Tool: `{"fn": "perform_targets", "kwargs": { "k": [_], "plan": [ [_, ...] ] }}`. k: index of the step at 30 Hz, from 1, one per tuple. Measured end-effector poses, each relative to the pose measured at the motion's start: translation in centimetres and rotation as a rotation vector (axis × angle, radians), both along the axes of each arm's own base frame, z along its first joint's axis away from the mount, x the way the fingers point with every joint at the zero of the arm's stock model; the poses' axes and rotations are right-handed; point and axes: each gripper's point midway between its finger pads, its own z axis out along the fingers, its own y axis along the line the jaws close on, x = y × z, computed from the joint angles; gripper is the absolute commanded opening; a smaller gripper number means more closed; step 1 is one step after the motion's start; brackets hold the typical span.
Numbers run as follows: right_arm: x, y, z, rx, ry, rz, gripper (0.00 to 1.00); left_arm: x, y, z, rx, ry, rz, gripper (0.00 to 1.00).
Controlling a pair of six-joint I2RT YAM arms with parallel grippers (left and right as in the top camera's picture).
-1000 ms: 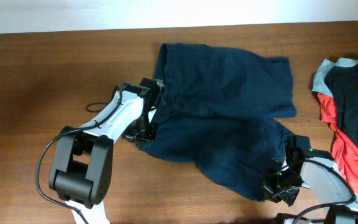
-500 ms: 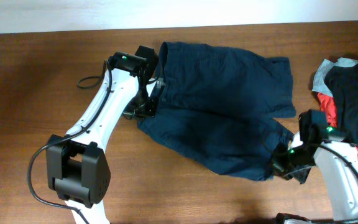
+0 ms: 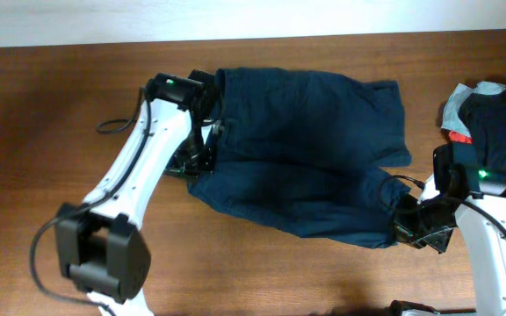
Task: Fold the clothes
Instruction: 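Lift the leg hems and fold them upward toward the waistband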
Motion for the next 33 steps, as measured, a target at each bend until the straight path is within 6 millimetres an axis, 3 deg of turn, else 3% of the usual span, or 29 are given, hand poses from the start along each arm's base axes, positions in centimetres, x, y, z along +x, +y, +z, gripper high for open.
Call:
{"fn": "perform_targets", "kwargs": {
  "k": [5,11,18,26,33],
  "plan": [
    [0.0,-0.1,0.1,-0.007,-0.005,0.013,0.04,-0.6,0.6,2.3,0.005,-0.06,0.032,0.0],
    [1.7,-0.6,2.3,-0.031,-0.08,0.034,0.04,-0.4,0.6,2.4,0.004,-0.077,0.048,0.0],
    [4.5,-1.3,6.4,-0.064,-0.21,0.067,0.04,2.0,-0.1,2.3,-0.023,-0.172,0.056,0.0],
    [6.9,-2.3,6.9,-0.087,-0.185,0.1,0.04,4.8,-0.8,2.6,-0.057,-0.286,0.066,0.0],
    [9.7,-3.0,8.8,-0.108,-0.242,0.115,0.04,7.1,0.8,3.9,-0.081,-0.364,0.128,0.0]
  ]
}}
